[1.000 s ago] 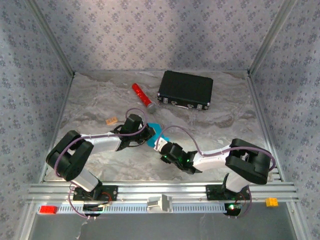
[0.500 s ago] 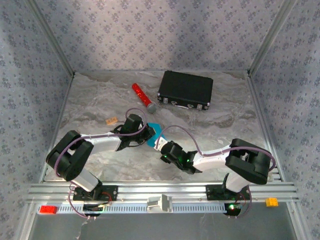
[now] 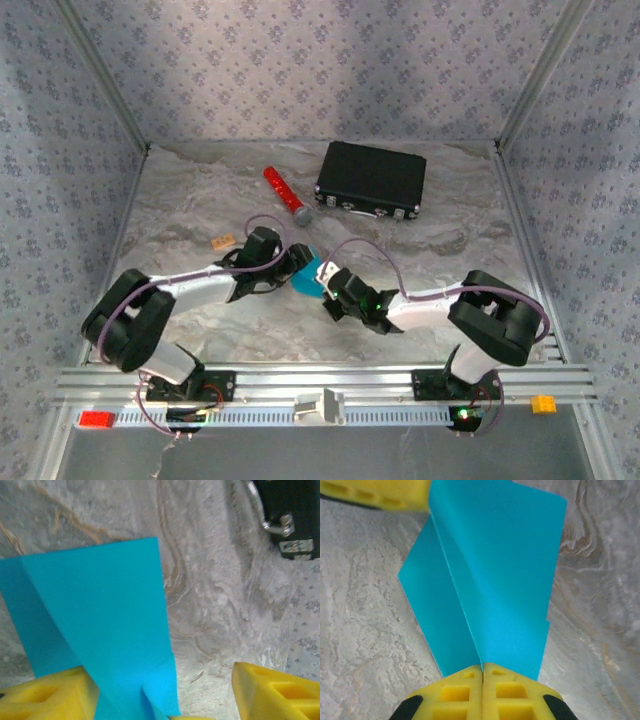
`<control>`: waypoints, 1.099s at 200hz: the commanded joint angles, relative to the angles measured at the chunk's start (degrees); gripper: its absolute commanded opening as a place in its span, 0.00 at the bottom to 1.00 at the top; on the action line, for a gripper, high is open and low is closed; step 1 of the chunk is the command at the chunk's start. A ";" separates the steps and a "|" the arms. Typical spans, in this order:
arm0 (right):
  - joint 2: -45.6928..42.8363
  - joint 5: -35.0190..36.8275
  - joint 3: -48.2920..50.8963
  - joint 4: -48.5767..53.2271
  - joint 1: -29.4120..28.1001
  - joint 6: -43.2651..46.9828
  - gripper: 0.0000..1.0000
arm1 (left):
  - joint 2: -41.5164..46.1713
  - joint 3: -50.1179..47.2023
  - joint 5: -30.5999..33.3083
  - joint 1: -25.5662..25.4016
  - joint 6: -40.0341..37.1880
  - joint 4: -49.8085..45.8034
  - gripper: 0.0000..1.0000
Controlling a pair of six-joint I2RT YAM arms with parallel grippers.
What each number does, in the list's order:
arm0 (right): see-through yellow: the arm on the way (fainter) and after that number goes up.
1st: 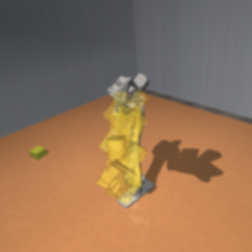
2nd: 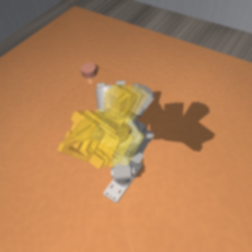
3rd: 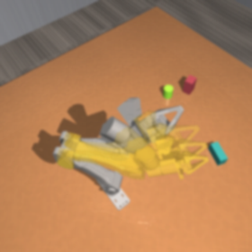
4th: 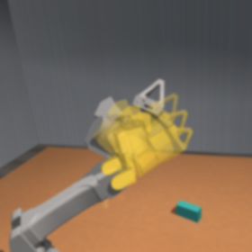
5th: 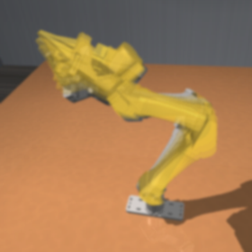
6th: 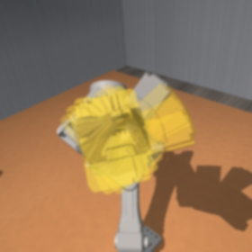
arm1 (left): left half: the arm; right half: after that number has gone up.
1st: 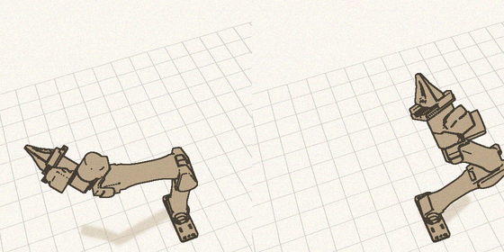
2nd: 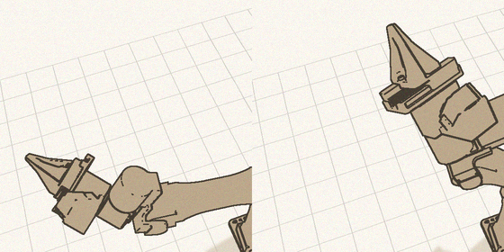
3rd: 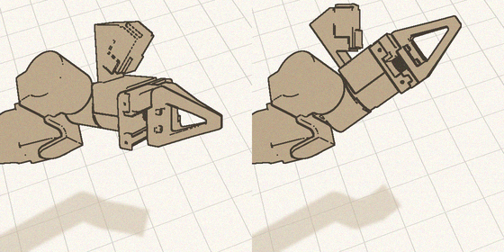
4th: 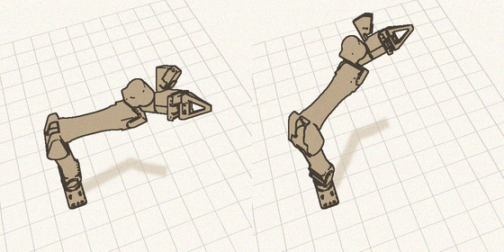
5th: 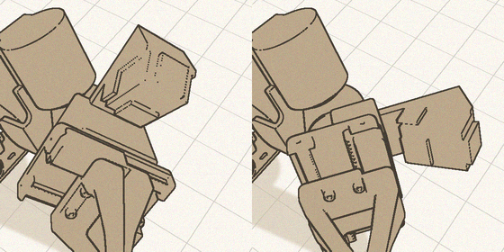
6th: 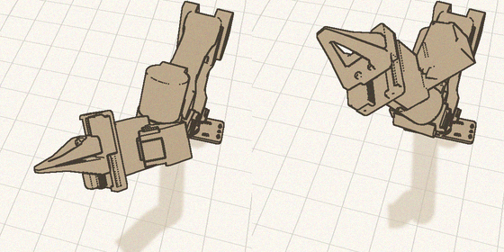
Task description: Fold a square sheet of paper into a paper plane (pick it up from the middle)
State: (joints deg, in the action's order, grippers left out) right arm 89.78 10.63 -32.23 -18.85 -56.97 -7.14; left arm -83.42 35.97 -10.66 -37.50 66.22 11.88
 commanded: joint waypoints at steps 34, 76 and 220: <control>1.89 -20.40 -2.20 1.07 6.91 -11.68 0.02 | 8.25 -1.84 5.55 0.82 -2.49 -5.73 0.74; 2.42 -29.03 -3.01 1.43 11.03 -16.37 0.02 | 8.32 -2.13 5.20 0.83 -2.92 -5.07 0.73; 8.01 -45.91 -2.28 -9.49 19.41 -35.09 0.03 | 2.67 -2.87 -1.82 0.77 -3.34 5.83 0.25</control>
State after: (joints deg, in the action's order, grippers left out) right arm 96.55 -32.53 -34.96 -24.75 -38.35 -37.23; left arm -79.88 33.98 -10.35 -36.95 63.05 13.58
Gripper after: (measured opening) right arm 0.052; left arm 0.260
